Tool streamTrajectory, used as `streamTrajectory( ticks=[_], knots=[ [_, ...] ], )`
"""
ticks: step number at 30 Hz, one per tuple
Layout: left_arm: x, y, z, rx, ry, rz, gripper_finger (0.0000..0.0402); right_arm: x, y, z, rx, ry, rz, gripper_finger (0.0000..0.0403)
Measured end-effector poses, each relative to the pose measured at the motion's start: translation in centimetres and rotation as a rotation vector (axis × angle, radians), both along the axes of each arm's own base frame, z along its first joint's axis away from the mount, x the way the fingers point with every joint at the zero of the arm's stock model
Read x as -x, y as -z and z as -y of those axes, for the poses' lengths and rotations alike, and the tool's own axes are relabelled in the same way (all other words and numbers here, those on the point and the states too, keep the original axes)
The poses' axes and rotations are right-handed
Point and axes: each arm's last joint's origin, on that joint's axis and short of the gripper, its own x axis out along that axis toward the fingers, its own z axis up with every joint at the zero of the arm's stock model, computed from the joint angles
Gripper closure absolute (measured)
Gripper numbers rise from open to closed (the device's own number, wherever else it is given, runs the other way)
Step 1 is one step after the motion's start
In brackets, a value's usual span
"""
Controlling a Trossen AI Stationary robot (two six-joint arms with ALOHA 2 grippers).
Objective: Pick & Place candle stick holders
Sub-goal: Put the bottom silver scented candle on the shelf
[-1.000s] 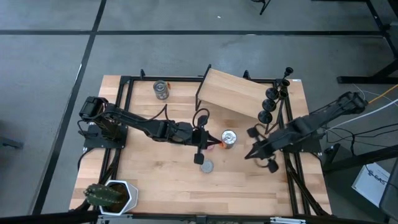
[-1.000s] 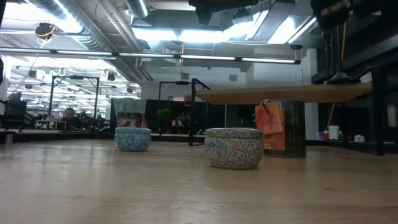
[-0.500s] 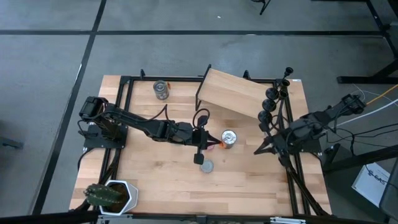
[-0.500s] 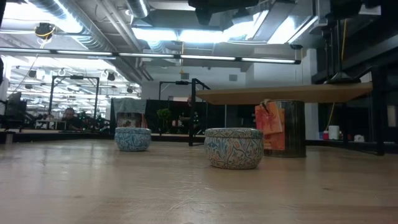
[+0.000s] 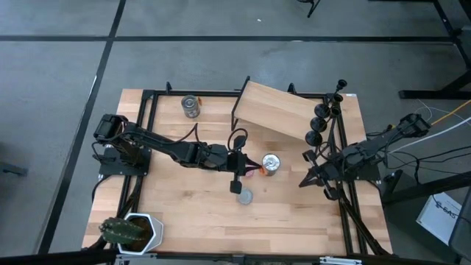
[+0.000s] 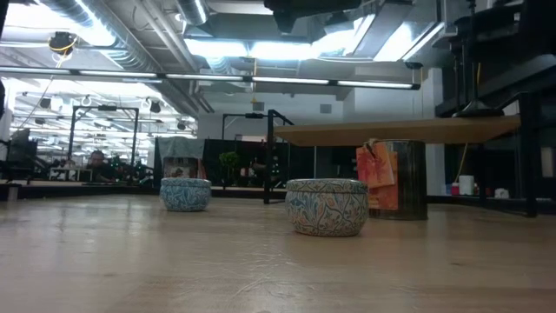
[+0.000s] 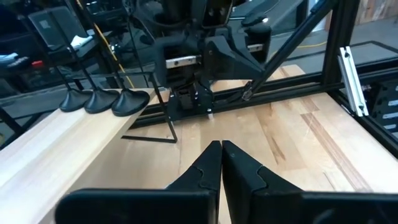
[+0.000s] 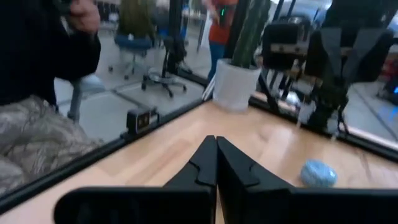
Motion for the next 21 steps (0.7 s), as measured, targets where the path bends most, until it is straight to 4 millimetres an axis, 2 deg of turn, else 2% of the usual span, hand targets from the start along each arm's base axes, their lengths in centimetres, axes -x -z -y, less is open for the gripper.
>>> streamTrajectory(
  ticks=[5, 13, 18, 21],
  knots=[
    [0.0, 0.0, 0.0, 0.0, -0.001, 0.001, 0.0397, 0.1, 1.3, 0.1, 0.029, -0.003, 0.029, 0.04],
    [0.0, 0.0, 0.0, -0.002, -0.001, 0.0, 0.0397, 0.0, 1.7, 0.5, 0.141, -0.071, 0.065, 0.04],
    [0.0, 0.0, 0.0, 0.023, -0.006, 0.001, 0.04, -0.3, 1.4, 1.3, 0.107, -0.01, 0.057, 0.04],
    [0.0, 0.0, 0.1, 0.022, -0.005, -0.004, 0.0397, -0.2, 0.2, 1.4, 0.087, -0.035, 0.079, 0.04]
  ],
)
